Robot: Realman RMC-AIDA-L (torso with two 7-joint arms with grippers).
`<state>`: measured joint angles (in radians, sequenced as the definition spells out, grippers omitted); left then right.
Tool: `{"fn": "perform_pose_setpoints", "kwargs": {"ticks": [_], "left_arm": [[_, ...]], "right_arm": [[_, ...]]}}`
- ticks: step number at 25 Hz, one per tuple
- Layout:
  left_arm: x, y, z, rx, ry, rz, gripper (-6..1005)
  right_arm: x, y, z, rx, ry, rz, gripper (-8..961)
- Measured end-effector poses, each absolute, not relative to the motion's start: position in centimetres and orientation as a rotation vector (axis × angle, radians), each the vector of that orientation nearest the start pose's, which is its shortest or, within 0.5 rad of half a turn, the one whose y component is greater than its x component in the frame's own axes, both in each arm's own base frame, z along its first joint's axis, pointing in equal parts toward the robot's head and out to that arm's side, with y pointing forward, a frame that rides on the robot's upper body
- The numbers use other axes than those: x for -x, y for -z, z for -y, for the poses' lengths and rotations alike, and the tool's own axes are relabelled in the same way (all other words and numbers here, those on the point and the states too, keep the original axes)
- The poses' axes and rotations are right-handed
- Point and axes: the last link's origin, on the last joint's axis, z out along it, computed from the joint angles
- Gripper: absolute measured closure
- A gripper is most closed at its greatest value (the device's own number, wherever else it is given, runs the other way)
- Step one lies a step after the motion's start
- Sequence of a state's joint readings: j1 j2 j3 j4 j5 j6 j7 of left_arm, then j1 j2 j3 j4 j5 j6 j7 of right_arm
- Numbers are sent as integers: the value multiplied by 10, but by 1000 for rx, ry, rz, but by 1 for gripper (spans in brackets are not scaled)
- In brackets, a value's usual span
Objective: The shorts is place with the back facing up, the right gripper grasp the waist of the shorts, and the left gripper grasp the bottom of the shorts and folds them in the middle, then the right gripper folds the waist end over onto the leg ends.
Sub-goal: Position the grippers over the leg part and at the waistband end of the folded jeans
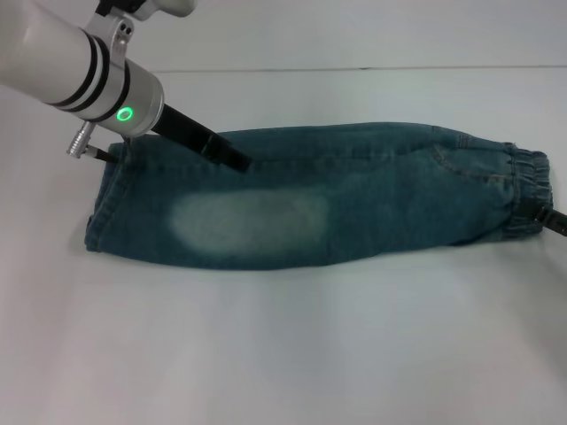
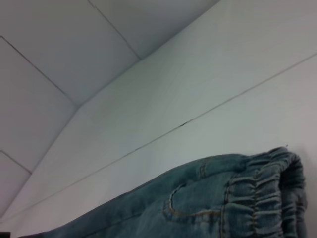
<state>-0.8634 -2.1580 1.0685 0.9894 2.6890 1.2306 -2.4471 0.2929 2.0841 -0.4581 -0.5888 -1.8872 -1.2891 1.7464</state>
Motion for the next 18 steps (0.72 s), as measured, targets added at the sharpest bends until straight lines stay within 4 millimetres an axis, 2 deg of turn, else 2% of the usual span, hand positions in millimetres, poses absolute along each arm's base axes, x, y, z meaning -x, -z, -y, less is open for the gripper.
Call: {"fn": "perform_pose_setpoints", "kwargs": {"ticks": [10,18], "left_arm": [[171,20,-423,2479,-196,925,212],[174,21,-419,2495,-170,943,212]], "right_arm": [[-378,-31,-286,1873,-830,-1464,28],[-376,-34,-295,1879,-820,-1452,30]]}}
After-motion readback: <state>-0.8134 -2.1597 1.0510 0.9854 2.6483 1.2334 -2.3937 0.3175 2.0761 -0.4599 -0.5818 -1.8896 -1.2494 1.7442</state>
